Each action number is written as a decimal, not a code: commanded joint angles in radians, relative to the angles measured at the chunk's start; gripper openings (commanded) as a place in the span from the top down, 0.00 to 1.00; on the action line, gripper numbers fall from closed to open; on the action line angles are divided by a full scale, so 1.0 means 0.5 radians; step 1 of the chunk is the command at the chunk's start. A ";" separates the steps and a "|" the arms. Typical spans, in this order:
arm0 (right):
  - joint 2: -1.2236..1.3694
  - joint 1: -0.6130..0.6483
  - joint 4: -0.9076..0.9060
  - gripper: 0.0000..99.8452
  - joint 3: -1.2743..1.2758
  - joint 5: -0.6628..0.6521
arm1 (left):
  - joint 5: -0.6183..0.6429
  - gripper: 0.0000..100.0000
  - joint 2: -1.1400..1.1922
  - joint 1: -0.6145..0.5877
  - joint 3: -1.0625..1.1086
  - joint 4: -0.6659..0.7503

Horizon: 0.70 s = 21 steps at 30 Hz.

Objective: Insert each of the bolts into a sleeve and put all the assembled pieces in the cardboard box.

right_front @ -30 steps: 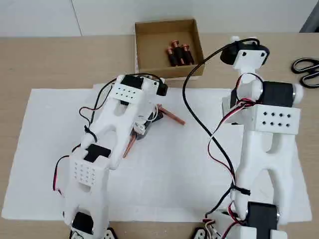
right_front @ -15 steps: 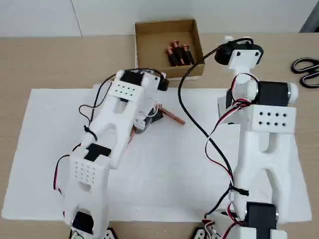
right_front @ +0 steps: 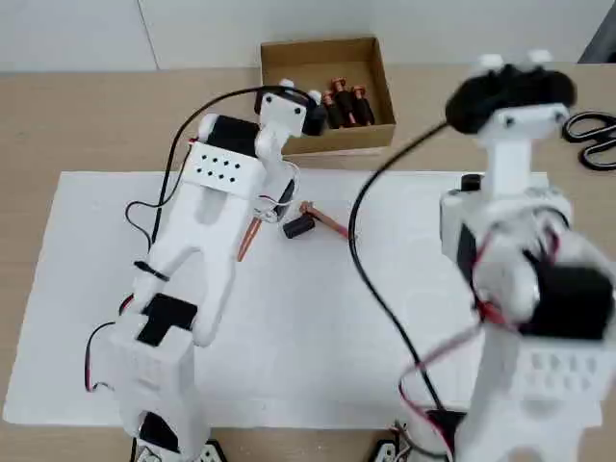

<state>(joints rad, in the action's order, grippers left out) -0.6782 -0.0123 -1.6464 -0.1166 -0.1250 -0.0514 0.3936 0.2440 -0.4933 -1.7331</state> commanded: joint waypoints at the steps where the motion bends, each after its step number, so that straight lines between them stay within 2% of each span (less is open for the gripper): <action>1: -0.315 0.002 -0.020 1.00 0.095 -0.074 | 0.003 0.99 -0.215 -0.098 -0.094 -0.043; 7: -0.772 -0.002 -0.017 1.00 0.531 -0.086 | 0.003 0.99 -0.307 -0.350 -0.060 -0.043; 13: -1.269 0.005 0.284 1.00 1.022 0.227 | 0.224 0.99 -0.491 -0.457 0.256 -0.040; 15: -1.459 0.011 0.431 1.00 1.231 0.255 | 0.292 0.99 -0.546 -0.457 0.327 -0.040; 21: -2.015 0.002 0.947 1.00 1.906 0.046 | 0.427 0.99 -0.647 -0.457 0.391 -0.037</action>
<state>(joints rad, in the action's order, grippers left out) -1.5727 -0.0107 -1.2965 0.7073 -0.0499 0.1435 0.1435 0.0215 -0.2984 -1.7392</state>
